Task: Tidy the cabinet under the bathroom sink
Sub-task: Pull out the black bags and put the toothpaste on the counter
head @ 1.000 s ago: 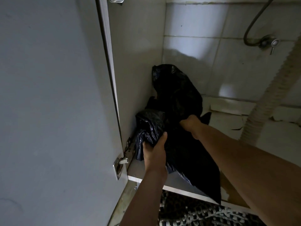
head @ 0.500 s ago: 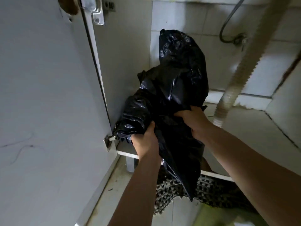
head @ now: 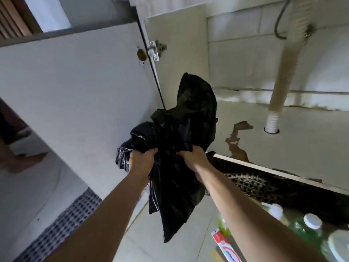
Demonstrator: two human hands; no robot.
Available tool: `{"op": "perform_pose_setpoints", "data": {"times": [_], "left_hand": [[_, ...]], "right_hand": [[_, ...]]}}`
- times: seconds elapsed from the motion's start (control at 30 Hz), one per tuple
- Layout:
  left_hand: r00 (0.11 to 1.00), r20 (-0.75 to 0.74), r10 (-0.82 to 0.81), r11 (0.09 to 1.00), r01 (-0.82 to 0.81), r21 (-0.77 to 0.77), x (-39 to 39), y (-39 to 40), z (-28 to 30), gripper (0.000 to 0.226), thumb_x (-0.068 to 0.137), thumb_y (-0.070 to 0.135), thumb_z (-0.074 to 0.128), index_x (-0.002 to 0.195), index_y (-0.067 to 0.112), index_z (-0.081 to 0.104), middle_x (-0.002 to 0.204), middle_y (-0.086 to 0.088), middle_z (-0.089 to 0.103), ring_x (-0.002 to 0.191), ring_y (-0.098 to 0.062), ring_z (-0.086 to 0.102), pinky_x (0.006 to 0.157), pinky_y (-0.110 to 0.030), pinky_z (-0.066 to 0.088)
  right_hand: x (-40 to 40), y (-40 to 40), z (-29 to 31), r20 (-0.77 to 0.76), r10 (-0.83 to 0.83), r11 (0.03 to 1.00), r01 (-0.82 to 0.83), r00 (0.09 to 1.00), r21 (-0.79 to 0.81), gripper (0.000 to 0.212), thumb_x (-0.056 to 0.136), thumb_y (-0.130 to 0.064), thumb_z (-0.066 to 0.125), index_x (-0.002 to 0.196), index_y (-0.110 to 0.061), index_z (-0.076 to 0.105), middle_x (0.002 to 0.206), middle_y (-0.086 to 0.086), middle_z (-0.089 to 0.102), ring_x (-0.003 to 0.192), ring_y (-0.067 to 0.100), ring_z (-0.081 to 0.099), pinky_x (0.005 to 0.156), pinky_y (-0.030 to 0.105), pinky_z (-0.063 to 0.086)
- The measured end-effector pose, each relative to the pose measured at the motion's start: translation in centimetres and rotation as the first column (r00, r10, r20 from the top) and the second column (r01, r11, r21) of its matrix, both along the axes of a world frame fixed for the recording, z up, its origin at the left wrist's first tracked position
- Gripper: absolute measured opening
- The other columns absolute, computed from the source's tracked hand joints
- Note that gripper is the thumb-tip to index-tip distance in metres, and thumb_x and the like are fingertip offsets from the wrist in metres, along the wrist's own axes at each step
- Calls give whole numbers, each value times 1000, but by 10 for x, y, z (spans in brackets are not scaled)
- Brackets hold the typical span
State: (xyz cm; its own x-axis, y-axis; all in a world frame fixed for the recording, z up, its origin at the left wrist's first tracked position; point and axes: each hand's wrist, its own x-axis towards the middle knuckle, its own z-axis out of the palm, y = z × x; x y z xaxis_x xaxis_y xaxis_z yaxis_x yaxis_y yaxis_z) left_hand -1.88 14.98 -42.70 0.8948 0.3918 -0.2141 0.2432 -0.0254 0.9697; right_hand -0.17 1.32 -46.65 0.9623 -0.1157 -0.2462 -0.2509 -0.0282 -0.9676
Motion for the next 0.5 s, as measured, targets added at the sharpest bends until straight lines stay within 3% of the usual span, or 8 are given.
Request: {"op": "perform_pose_setpoints", "data": {"times": [0.07, 0.13, 0.23, 0.37, 0.5], "left_hand": [[996, -67, -61, 996, 65, 67, -21, 12, 0, 33, 64, 17, 76, 90, -1, 65, 87, -21, 69, 80, -34, 69, 81, -52, 57], [980, -169, -107, 981, 132, 144, -35, 18, -4, 16, 78, 9, 72, 86, 0, 61, 82, -19, 66, 74, -31, 66, 77, -44, 57], [938, -315, -145, 921, 244, 303, -40, 31, -34, 22, 76, 17, 74, 86, 4, 59, 94, -22, 67, 86, -36, 67, 85, -48, 56], [856, -482, -185, 719, 452, 528, -46, 50, -78, 41, 81, 28, 70, 107, -2, 64, 107, -22, 66, 100, -35, 63, 88, -36, 53], [709, -689, -151, 409, 680, 609, -58, 66, -114, 53, 88, 40, 61, 119, -3, 59, 119, -21, 63, 112, -34, 59, 89, -32, 47]], "right_hand": [[-18, 6, -18, -41, 59, 998, -59, 997, 7, 37, 75, -22, 68, 111, -14, 67, 105, 9, 69, 99, 29, 63, 91, 37, 51], [-34, 12, -41, -92, 92, 994, -96, 992, -47, 37, 74, -23, 68, 110, -14, 67, 105, 10, 69, 100, 30, 63, 91, 38, 51], [-52, 23, -77, -158, 105, 980, -129, 982, -154, 42, 73, -29, 67, 111, -10, 66, 107, 13, 68, 105, 32, 62, 91, 36, 51], [-70, 41, -114, -187, 194, 929, -241, 963, -281, 36, 86, -27, 60, 110, -1, 63, 108, 17, 66, 103, 33, 60, 84, 32, 48], [-93, 60, -142, -257, 244, 874, -327, 935, -360, 33, 89, -19, 56, 100, 11, 58, 110, 28, 63, 101, 40, 60, 75, 37, 49]]}}
